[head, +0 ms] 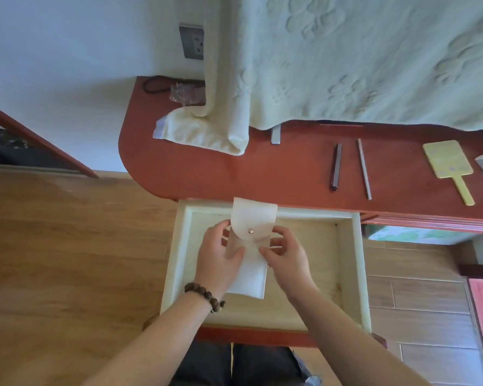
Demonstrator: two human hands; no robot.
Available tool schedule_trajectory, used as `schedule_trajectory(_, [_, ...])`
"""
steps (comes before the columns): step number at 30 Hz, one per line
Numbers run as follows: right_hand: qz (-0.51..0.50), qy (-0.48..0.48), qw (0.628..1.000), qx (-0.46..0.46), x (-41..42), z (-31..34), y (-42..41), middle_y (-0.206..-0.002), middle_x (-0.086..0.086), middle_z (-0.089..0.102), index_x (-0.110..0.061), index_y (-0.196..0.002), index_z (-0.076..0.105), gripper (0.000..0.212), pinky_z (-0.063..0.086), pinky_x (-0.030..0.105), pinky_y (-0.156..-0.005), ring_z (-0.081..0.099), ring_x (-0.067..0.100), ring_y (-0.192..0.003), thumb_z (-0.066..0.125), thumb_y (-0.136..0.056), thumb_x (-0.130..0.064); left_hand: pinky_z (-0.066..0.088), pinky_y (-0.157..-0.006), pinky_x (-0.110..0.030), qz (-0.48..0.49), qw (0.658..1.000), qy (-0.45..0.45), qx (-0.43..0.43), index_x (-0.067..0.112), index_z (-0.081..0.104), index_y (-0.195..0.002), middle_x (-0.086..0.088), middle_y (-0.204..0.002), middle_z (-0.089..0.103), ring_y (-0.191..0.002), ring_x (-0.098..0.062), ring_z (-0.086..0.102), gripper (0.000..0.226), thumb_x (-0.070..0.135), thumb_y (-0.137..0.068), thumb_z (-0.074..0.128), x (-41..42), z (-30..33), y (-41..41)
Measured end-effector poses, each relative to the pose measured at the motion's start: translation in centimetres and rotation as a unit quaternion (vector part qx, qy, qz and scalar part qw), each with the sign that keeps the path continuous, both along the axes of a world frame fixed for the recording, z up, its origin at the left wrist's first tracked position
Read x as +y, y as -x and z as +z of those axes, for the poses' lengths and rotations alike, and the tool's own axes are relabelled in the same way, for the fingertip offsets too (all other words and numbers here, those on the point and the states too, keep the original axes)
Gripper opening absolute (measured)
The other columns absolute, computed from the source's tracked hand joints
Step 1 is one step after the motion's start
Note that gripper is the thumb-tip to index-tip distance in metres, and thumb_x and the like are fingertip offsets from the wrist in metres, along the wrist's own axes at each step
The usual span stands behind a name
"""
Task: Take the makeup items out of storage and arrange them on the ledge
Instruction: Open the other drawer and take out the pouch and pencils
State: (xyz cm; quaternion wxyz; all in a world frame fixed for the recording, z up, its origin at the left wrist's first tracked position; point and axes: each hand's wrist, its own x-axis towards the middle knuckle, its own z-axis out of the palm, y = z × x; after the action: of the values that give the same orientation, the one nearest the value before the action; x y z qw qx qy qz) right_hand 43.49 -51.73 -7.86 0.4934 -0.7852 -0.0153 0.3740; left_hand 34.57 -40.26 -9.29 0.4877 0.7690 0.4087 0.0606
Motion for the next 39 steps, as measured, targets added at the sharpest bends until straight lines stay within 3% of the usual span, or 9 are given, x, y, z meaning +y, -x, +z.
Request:
schedule_trajectory(4, [-0.042,-0.017,0.997,-0.054,0.3,2.2,-3.6,-0.093,-0.001,0.063,-0.034,-0.115,0.055,0.039,0.049,0.022,-0.070,0.061,0.014,-0.079,0.062,-0.085,-0.010,0.042,-0.075,-0.010,0.002,0.998,-0.017,-0.055,0.021,0.047,-0.132,0.010,-0.118,0.054,-0.094,0.003,0.052,0.057,0.016,-0.081,0.071,0.2,2.0,-4.4])
schedule_trajectory(8, [-0.064,-0.022,0.991,-0.114,1.5,2.8,-8.6,-0.094,-0.002,0.064,-0.028,-0.120,0.056,0.041,0.052,0.027,-0.076,0.060,0.013,-0.082,0.062,-0.084,-0.008,0.048,-0.090,-0.028,0.004,0.996,-0.032,-0.087,0.016,0.049,-0.132,0.003,-0.125,0.057,-0.105,-0.012,0.056,0.059,0.015,-0.078,0.073,1.4,2.5,-10.0])
schedule_trajectory(11, [-0.079,0.000,0.985,-0.154,2.7,2.8,-12.3,-0.086,-0.010,0.059,-0.025,-0.123,0.056,0.043,0.046,0.018,-0.068,0.055,0.005,-0.077,0.060,-0.084,-0.008,0.050,-0.091,-0.036,-0.017,0.996,-0.034,-0.079,0.014,0.055,-0.126,0.001,-0.117,0.060,-0.104,-0.016,0.058,0.052,0.012,-0.077,0.070,2.4,2.3,-14.1])
schedule_trajectory(17, [-0.047,0.054,0.982,-0.174,4.1,1.9,-17.0,-0.097,-0.007,0.056,-0.020,-0.127,0.052,0.046,0.037,0.017,-0.062,0.052,0.011,-0.084,0.058,-0.083,-0.006,0.045,-0.088,-0.025,-0.042,0.996,-0.052,-0.059,0.012,0.059,-0.123,-0.003,-0.118,0.061,-0.101,-0.014,0.057,0.043,0.008,-0.081,0.064,3.3,1.3,-18.9])
schedule_trajectory(21, [-0.009,0.079,0.982,-0.170,4.3,0.9,-17.8,-0.116,0.002,0.059,-0.016,-0.126,0.054,0.044,0.039,0.014,-0.062,0.055,0.017,-0.096,0.057,-0.083,-0.004,0.046,-0.097,-0.031,-0.053,0.996,-0.066,-0.041,0.010,0.061,-0.123,-0.005,-0.123,0.063,-0.113,-0.020,0.058,0.041,0.008,-0.082,0.066,3.4,0.5,-19.5])
schedule_trajectory(25, [0.021,0.103,0.970,-0.218,4.2,0.6,-17.8,-0.123,0.009,0.056,-0.011,-0.128,0.054,0.044,0.043,0.025,-0.088,0.054,0.022,-0.107,0.059,-0.085,-0.006,0.043,-0.102,-0.032,-0.074,0.992,-0.093,-0.040,0.006,0.060,-0.125,-0.008,-0.126,0.062,-0.118,-0.021,0.056,0.044,0.009,-0.082,0.068,3.4,0.6,-19.3])
schedule_trajectory(31, [0.049,0.101,0.970,-0.217,3.9,1.2,-17.7,-0.130,0.008,0.052,-0.010,-0.132,0.051,0.046,0.042,0.025,-0.090,0.051,0.021,-0.114,0.059,-0.087,-0.011,0.048,-0.095,-0.031,-0.106,0.987,-0.113,-0.042,0.009,0.059,-0.124,-0.005,-0.123,0.062,-0.113,-0.019,0.057,0.040,0.016,-0.086,0.064,3.2,1.7,-18.3])
schedule_trajectory(34, [0.061,0.096,0.966,-0.231,3.2,1.6,-17.1,-0.133,0.008,0.050,-0.010,-0.131,0.051,0.046,0.042,0.028,-0.094,0.051,0.021,-0.115,0.059,-0.086,-0.016,0.044,-0.089,-0.023,-0.104,0.986,-0.120,-0.047,0.011,0.058,-0.126,-0.001,-0.121,0.061,-0.108,-0.013,0.056,0.036,0.021,-0.091,0.059,2.8,2.5,-16.7])
schedule_trajectory(39, [0.075,0.079,0.957,-0.270,0.9,2.9,-13.9,-0.136,0.005,0.045,-0.012,-0.135,0.046,0.048,0.034,0.022,-0.090,0.049,0.020,-0.117,0.058,-0.088,-0.016,0.043,-0.103,-0.033,-0.117,0.977,-0.173,-0.034,0.011,0.051,-0.134,-0.004,-0.134,0.055,-0.124,-0.018,0.050,0.044,0.025,-0.092,0.057,1.9,3.7,-12.7])
